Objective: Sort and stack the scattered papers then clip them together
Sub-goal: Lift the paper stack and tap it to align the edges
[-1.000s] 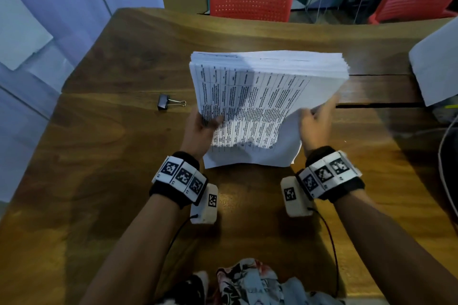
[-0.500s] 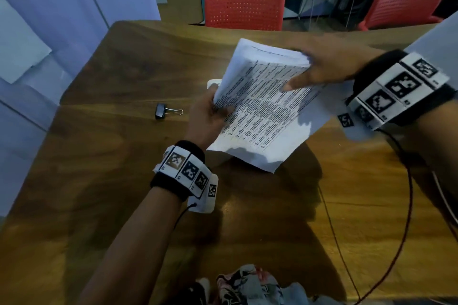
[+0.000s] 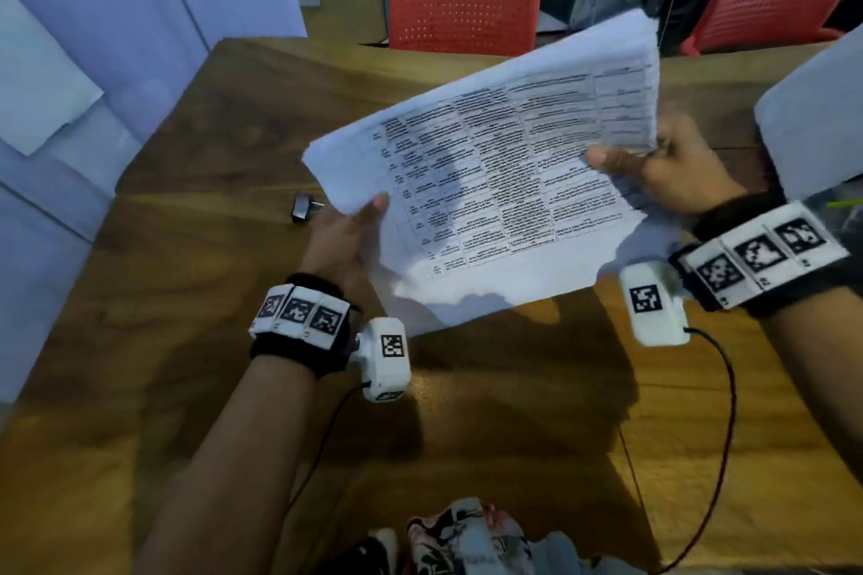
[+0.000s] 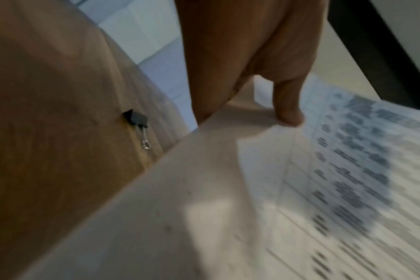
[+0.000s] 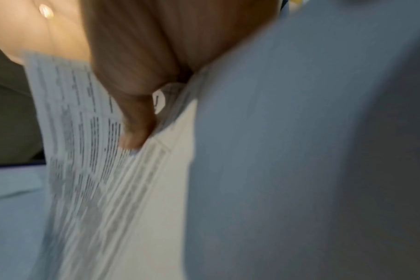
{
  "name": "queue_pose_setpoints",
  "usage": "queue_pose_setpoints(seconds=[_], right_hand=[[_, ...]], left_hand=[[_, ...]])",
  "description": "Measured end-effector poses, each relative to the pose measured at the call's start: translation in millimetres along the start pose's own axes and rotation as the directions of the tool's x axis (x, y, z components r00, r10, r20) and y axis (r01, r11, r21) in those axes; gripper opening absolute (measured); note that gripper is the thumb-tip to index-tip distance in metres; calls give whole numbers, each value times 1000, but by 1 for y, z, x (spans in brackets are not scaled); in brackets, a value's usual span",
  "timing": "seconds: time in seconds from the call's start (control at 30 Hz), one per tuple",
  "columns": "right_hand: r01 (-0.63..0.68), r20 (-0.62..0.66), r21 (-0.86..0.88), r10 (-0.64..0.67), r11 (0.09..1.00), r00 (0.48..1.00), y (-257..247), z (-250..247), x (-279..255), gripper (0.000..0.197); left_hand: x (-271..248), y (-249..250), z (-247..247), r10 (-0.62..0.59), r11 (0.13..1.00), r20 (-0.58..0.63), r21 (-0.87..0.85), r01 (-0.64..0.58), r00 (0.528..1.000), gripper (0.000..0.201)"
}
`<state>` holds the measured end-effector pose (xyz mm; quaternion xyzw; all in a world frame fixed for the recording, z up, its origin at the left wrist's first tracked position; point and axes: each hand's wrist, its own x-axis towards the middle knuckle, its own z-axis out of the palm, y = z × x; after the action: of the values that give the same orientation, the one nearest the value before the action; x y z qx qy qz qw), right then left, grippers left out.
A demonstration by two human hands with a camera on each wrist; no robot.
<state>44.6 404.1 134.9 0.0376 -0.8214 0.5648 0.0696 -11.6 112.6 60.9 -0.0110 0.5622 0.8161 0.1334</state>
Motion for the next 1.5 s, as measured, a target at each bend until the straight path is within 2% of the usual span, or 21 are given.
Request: queue_pose_setpoints(seconds=[0.07,0.13,0.17,0.27,0.33,0.4,0.57,0.67,0.73,0.8,0.87,0.9,1.0,1.03,1.1,1.2,1.27,1.33,1.4,1.47,1.5], right_hand=[[-40,-87,34,43,999,995,19,9,-6,15],[-44,-183,91,60,995,981,37,19,-13,28],[-47,-231,135,78,990,970,44,26,-16,35],[-80,-283,251,152,965,947,63,43,-27,41],[-126,-257,303,208,945,944,76,52,-33,41],[-162,-263,337,258,927,929,84,57,-35,36],[-195,-271,369,306,909,913,91,53,-26,35],[-206,-285,389,330,898,900,93,51,-23,31],[-197,-259,385,311,902,914,93,51,-22,32],[-192,-231,372,290,908,929,91,49,-22,38],[-191,-203,346,272,918,941,91,47,-22,39],[-190,-198,332,265,924,944,91,46,-21,38],[-208,-200,339,286,918,937,94,46,-21,38],[-216,-199,353,299,910,933,95,46,-20,39],[-221,-188,369,305,903,934,96,44,-20,40],[-257,-125,358,319,898,939,99,40,-22,37],[-317,-91,315,361,895,928,102,38,-25,31],[-354,-101,297,398,887,912,109,36,-30,35],[-331,-121,425,415,843,902,110,36,-32,64],[-287,-109,621,443,729,890,104,40,-29,88],[-249,-104,671,420,699,901,98,43,-25,87]], left_hand=[[3,-4,4,94,988,-142,134,-75,985,41],[6,-7,5,229,948,-191,264,-175,955,37],[5,-8,5,263,944,-193,254,-210,945,36],[5,-18,2,226,945,-189,280,-168,956,35],[4,-25,-3,174,937,-109,324,-130,979,14],[-1,-28,-3,194,941,-99,299,-157,976,26],[0,-20,-2,199,942,-79,290,-168,977,32],[4,-3,4,262,901,-146,391,-188,954,58],[4,14,16,424,742,-112,612,-274,898,68],[5,30,32,451,456,56,843,-284,891,66],[7,37,51,270,166,207,952,-257,940,55],[11,34,61,167,79,266,956,-282,949,50],[15,19,94,-46,-205,398,894,-399,916,44],[16,14,104,-64,-286,430,857,-429,901,42],[17,9,117,-53,-343,463,824,-451,885,32],[14,9,118,57,-319,451,854,-412,891,26],[12,16,110,167,-220,417,899,-378,894,21],[11,28,97,274,-40,396,915,-401,877,17],[13,39,81,333,184,372,875,-447,866,16],[17,42,68,332,443,314,781,-441,890,24],[16,40,64,315,584,272,700,-412,909,26]])
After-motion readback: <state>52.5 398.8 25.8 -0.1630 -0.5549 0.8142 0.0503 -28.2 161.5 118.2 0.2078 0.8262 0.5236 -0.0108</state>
